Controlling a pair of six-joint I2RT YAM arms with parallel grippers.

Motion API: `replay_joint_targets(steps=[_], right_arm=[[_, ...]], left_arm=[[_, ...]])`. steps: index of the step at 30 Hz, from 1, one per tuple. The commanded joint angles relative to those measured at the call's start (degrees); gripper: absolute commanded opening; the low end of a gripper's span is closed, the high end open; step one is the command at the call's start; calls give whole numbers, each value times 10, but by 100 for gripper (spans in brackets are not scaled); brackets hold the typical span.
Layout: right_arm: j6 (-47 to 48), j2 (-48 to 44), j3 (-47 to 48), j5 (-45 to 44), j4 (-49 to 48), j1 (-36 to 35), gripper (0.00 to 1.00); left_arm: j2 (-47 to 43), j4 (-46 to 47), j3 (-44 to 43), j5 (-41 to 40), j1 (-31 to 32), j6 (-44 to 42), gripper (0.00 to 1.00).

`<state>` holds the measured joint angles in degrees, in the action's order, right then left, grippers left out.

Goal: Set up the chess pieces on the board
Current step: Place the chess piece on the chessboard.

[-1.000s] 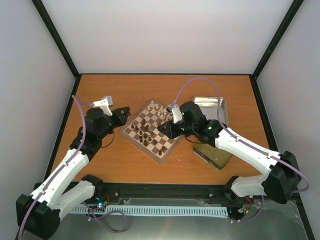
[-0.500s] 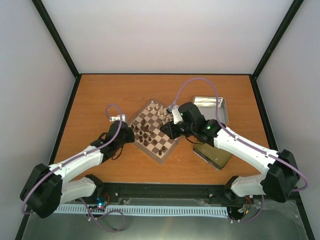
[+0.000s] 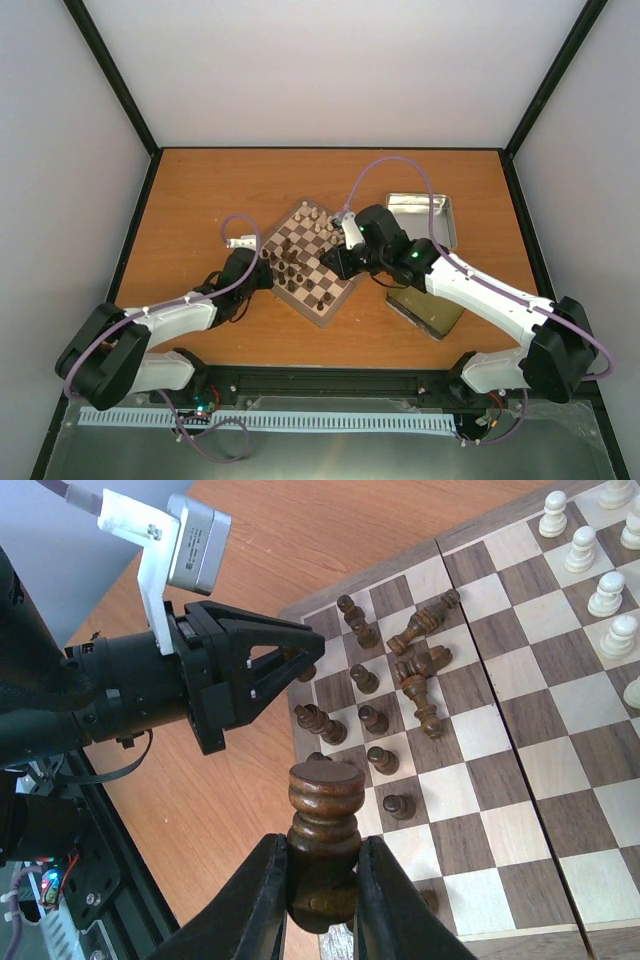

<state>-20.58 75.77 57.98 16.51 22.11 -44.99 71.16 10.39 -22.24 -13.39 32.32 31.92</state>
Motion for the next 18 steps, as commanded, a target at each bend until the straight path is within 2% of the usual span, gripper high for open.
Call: replay_joint_targets(steps=[1,5,10,15,18], right_arm=[[6,4,10,3,-2,5,14],[5,2,11,-1,4,5,14],[3,2,10,-2,4,5,14],[1,2,11,0,6,5,14],[-2,0,8,1,1,5,14]], left_arm=[[23,81,-2,4,4,-19,5],[43,84,-7,13,4,-23,11],[50,87,4,16,3,-17,14],[17,62,3,20,4,-10,28],[-4,47,2,17,4,-7,33]])
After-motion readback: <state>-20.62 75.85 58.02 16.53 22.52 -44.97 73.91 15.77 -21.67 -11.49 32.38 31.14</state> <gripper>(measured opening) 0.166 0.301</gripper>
